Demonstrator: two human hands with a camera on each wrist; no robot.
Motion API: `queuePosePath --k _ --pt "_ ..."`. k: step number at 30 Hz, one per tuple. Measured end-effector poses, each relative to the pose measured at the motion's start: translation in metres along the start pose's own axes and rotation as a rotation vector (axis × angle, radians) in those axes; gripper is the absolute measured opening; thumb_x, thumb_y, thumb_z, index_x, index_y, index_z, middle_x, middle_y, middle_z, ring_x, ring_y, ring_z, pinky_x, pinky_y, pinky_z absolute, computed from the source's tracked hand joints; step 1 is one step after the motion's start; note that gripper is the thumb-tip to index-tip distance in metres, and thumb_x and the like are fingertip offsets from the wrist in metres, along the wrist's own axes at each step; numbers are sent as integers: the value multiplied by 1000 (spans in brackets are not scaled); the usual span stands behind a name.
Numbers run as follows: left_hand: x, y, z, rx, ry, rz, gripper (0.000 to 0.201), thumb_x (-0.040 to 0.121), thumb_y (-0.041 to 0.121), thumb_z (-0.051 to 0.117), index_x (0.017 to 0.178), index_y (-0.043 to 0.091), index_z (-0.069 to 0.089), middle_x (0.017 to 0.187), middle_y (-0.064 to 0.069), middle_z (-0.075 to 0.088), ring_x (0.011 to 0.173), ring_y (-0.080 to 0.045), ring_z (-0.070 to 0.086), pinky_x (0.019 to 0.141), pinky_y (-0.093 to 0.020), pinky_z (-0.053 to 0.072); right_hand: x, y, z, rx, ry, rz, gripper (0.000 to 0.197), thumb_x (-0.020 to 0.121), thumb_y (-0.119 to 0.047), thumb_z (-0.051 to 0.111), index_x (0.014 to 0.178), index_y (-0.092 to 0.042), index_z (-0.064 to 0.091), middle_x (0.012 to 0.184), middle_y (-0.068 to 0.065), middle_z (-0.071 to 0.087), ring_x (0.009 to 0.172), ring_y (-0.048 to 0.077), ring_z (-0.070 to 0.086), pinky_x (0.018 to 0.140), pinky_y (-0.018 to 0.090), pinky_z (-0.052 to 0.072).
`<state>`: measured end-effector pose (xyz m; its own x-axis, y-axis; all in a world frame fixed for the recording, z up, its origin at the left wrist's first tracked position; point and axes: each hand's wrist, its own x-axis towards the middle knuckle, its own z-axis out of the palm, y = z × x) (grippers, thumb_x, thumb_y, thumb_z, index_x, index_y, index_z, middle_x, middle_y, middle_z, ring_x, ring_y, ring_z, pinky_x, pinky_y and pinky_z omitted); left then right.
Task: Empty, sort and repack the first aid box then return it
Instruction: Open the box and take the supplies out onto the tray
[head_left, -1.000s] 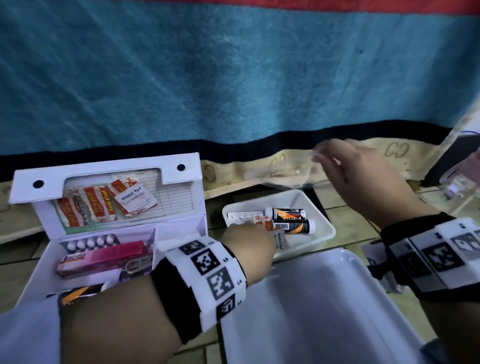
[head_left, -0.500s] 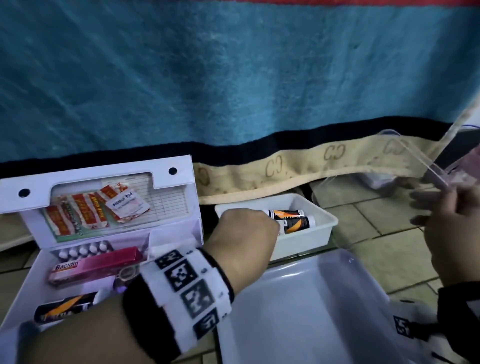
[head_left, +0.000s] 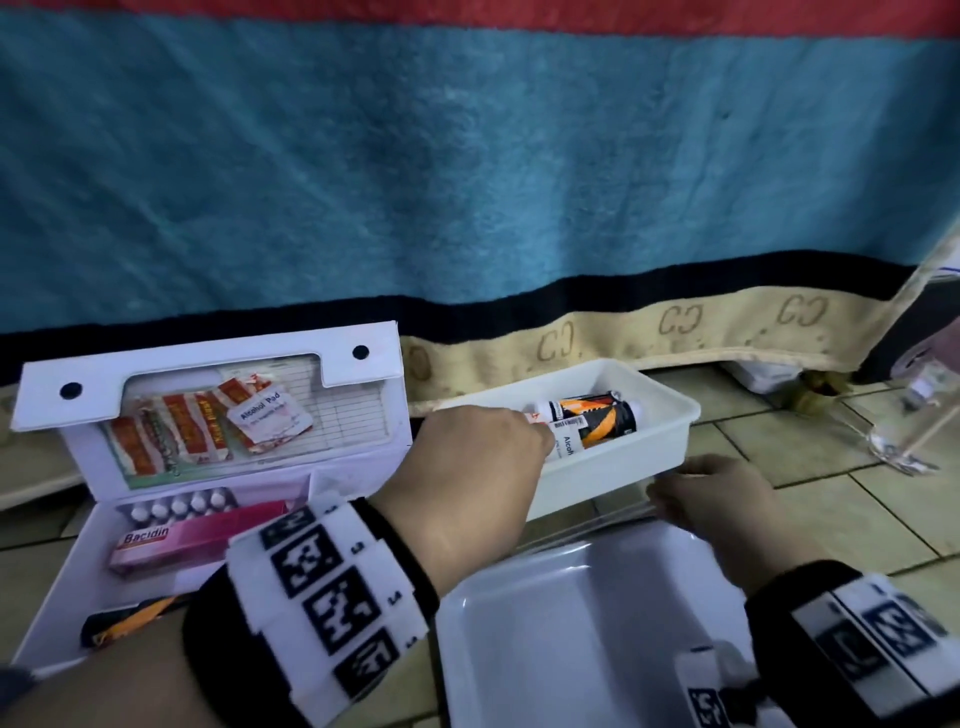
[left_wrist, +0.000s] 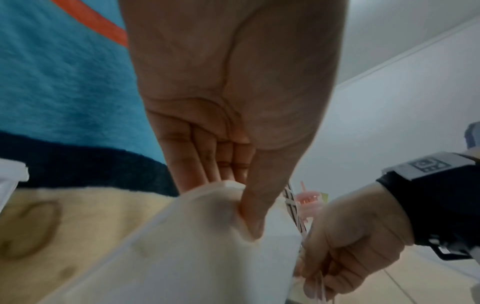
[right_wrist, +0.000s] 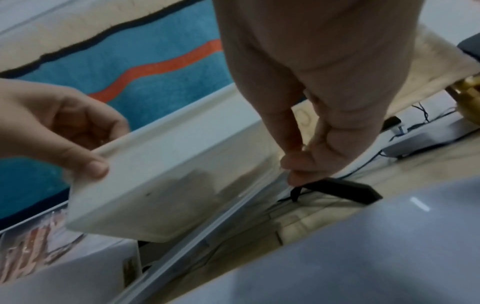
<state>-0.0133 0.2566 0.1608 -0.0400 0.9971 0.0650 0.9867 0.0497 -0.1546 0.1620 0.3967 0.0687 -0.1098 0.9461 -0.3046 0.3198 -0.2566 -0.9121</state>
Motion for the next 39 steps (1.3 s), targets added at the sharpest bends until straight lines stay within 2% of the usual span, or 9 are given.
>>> queuePosePath --k 3,6,10,15,21,26,30,33,39 --pt "7 2 9 40 -80 -4 16 87 9 52 99 20 50 96 0 61 81 -24 58 47 -27 20 6 2 11 14 -86 94 9 80 18 53 77 12 59 77 20 57 71 28 55 66 30 51" --pt "9 5 14 70 -158 14 28 87 2 47 111 14 52 99 -5 60 78 -26 52 45 -26 16 11 3 14 47 -155 150 21 85 16 51 79 -4 55 82 15 58 72 24 59 56 23 57" --pt "8 5 21 41 -217 11 33 82 -4 44 108 13 55 103 -8 61 94 -30 60 46 -24 17 14 5 9 -19 -101 123 21 84 15 53 76 -4 57 77 13 58 68 22 59 51 21 56" --pt "12 9 30 24 -235 25 30 83 -5 43 103 14 56 103 -9 61 92 -30 59 46 -25 19 22 10 13 -321 12 24 18 78 6 64 94 -1 69 75 11 62 74 27 59 71 36 52" --pt "18 3 44 26 -378 -35 31 84 -4 47 107 11 60 88 -3 55 87 -26 58 49 -26 27 21 3 19 -693 -46 -104 11 78 -4 62 84 -3 72 72 9 57 71 23 51 63 25 39" --pt "18 3 46 2 -424 -44 35 81 -9 47 108 9 61 106 -8 61 99 -28 61 64 -28 36 20 3 17 -740 -78 -155 7 74 -6 65 68 -4 70 62 8 58 63 24 52 56 28 40" --pt "14 7 45 0 -408 -12 34 78 -13 46 101 7 62 83 -5 52 88 -26 59 49 -24 28 18 3 12 -739 -115 -198 5 76 -9 68 73 -8 72 75 14 70 75 32 64 66 34 50" --pt "11 3 47 -11 -402 -24 31 79 -11 46 100 7 61 83 -8 52 80 -26 57 46 -25 25 4 -8 2 -834 -173 -236 18 80 -23 71 72 -7 67 71 8 63 70 22 55 59 28 41" --pt "1 -16 42 -303 -125 -171 16 96 21 47 108 19 58 105 -3 57 93 -21 57 70 -31 45 -46 -25 -12 -1215 -257 -386 24 83 -38 64 103 -26 66 101 -9 63 95 10 58 74 19 39"
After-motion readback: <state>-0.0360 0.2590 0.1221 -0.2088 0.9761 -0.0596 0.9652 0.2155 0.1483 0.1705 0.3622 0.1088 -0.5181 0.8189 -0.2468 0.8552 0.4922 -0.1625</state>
